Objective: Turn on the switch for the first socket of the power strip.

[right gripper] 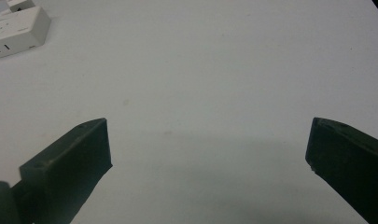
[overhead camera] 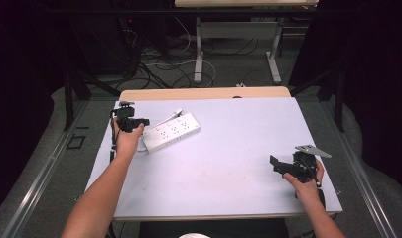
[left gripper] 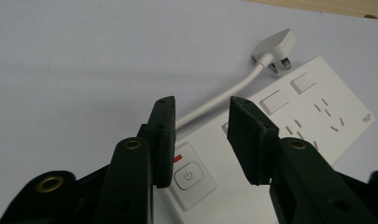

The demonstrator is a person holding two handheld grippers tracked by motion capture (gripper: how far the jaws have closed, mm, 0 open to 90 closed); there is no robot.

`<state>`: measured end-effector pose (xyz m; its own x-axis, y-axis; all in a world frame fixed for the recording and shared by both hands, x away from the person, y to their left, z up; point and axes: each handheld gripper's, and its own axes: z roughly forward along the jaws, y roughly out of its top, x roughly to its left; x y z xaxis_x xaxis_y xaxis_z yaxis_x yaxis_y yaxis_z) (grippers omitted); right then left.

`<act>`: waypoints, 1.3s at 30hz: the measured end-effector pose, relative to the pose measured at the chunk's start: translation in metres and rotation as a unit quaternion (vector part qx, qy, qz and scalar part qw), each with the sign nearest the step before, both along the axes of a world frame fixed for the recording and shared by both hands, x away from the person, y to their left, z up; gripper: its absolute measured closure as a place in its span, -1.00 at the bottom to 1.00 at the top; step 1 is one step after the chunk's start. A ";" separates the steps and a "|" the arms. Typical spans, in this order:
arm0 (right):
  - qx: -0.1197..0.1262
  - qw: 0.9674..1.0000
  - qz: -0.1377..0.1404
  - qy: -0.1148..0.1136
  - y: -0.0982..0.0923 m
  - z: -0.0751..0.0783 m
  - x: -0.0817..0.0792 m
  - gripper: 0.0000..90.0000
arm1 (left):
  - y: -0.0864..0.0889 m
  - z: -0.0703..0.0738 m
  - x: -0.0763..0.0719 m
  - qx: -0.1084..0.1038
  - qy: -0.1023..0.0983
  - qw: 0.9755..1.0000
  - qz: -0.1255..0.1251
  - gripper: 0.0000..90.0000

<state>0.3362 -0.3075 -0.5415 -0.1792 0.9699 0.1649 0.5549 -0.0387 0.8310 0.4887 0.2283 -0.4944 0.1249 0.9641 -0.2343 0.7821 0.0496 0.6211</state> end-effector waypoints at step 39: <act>0.008 1.000 0.004 -0.001 -0.002 -0.002 0.002 -1.00 | -0.016 -0.022 0.015 -0.046 0.036 0.998 0.020 0.80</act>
<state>0.3386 -0.3094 -0.5439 -0.1880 0.9655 0.1804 0.5544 -0.0473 0.8309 0.5033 0.2120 -0.5160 0.0671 0.9419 -0.3290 0.8210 0.1353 0.5546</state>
